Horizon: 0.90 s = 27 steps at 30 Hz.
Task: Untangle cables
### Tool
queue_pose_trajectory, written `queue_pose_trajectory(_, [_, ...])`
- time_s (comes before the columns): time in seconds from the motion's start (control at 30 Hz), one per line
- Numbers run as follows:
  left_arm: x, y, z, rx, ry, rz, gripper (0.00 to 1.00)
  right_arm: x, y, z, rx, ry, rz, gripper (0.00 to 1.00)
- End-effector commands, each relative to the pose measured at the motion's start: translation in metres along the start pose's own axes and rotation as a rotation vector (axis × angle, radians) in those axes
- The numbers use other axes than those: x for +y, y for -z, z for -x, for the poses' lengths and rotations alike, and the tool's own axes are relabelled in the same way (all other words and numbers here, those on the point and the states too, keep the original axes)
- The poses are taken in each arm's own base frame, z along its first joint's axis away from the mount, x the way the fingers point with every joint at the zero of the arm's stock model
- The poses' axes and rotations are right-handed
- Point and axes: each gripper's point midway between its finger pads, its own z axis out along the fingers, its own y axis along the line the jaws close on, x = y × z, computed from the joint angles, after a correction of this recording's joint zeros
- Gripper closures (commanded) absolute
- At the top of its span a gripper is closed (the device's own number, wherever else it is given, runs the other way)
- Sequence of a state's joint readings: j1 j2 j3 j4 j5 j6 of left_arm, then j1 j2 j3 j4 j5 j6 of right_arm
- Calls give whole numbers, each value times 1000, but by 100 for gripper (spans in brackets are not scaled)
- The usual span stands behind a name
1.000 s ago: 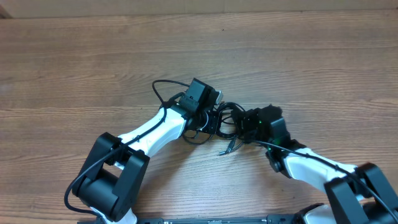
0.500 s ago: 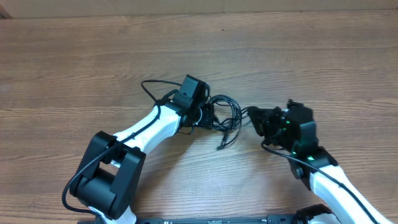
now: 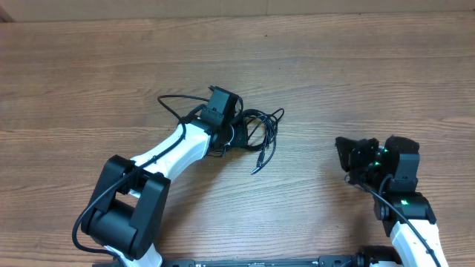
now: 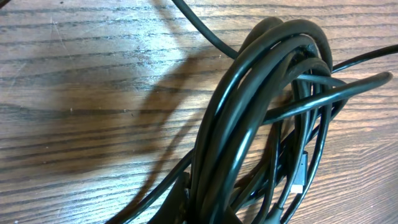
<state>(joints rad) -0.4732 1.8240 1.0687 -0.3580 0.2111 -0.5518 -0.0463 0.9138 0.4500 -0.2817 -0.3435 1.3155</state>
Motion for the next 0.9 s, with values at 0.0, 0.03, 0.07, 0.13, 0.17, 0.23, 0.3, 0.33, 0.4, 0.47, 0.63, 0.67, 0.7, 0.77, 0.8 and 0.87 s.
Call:
queue_pose_trajectory(0.0, [1, 1, 5, -18, 9, 12, 96, -1, -1, -18, 90, 108, -1, 81])
queue_pose_trajectory(0.03, [1, 1, 5, -18, 9, 12, 96, 0, -1, -24, 116, 138, 2, 70])
queue_pose_trajectory(0.07, [1, 1, 5, -17, 7, 11, 96, 0, -2, -30, 142, 165, 7, 58])
queue_pose_trajectory(0.13, [-2, 1, 3, -7, -20, -6, 96, 1, -3, -42, 185, 208, 11, 47])
queue_pose_trajectory(0.17, [-4, 1, 2, 0, -43, -20, 96, 0, -5, -49, 204, 222, 9, 44])
queue_pose_trajectory(0.23, [-13, 1, -4, 27, -125, -71, 96, 3, -9, -64, 247, 262, 20, 41])
queue_pose_trajectory(0.3, [-23, 3, -10, 53, -226, -136, 96, 7, -14, -76, 279, 296, 38, 39])
queue_pose_trajectory(0.33, [-28, 4, -13, 64, -289, -174, 96, 9, -17, -82, 291, 311, 48, 38])
queue_pose_trajectory(0.4, [-39, 9, -17, 74, -408, -242, 96, 13, -23, -89, 306, 330, 67, 38])
queue_pose_trajectory(0.47, [-40, 15, -16, 76, -439, -253, 96, 17, -26, -91, 312, 321, 80, 38])
queue_pose_trajectory(0.63, [-42, 36, -9, 46, -502, -257, 96, 26, -30, -91, 309, 289, 108, 38])
queue_pose_trajectory(0.67, [-44, 41, -9, 38, -520, -259, 96, 25, -30, -91, 310, 269, 105, 38])
queue_pose_trajectory(0.7, [-46, 45, -9, 31, -537, -262, 96, 25, -30, -91, 311, 253, 99, 38])
queue_pose_trajectory(0.77, [-50, 51, -9, 19, -550, -268, 96, 24, -31, -91, 313, 229, 92, 39])
queue_pose_trajectory(0.8, [-52, 53, -8, 14, -554, -270, 96, 23, -31, -92, 315, 210, 84, 39])
queue_pose_trajectory(0.87, [-54, 57, -7, 5, -559, -273, 96, 19, -34, -94, 325, 181, 65, 40])
